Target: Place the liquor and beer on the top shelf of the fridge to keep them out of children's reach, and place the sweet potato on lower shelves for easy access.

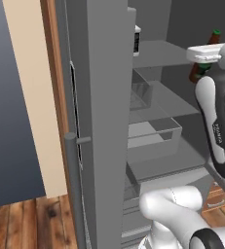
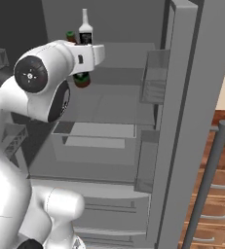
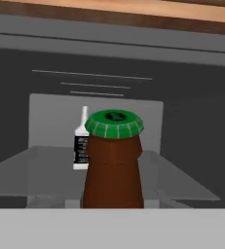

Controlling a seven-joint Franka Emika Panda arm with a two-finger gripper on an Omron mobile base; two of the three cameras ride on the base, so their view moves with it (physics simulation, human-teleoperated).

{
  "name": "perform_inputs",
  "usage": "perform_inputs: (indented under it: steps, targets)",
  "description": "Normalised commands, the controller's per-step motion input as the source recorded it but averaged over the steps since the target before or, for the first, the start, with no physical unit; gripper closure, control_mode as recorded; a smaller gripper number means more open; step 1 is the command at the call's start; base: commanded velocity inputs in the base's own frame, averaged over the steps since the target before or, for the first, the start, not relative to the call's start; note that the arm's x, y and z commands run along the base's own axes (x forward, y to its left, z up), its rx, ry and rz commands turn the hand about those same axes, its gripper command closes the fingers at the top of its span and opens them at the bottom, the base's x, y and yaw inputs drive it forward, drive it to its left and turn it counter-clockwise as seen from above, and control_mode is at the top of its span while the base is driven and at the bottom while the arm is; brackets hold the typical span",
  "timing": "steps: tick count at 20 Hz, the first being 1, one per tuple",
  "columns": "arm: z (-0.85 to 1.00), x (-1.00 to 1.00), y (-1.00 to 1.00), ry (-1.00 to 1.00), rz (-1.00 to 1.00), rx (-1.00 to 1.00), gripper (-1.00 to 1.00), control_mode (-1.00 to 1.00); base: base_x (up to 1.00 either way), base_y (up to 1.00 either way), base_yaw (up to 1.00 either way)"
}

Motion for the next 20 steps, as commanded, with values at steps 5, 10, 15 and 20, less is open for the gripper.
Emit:
perform_inputs:
  steps: [5, 10, 15, 20]
  targets:
    - [0.02, 0.53, 0.0, 0.0, -0.01, 0.01, 1.0, -1.0, 0.0, 0.0, 0.0]
    - [0.0, 0.63, 0.0, 0.0, 0.0, 0.02, 1.0, -1.0, 0.0, 0.0, 0.0]
    - [0.0, 0.7, -0.01, 0.0, 0.0, 0.07, 1.0, -1.0, 0.0, 0.0, 0.0]
    - [0.0, 0.73, -0.05, 0.05, 0.0, 0.05, 1.0, -1.0, 0.0, 0.0, 0.0]
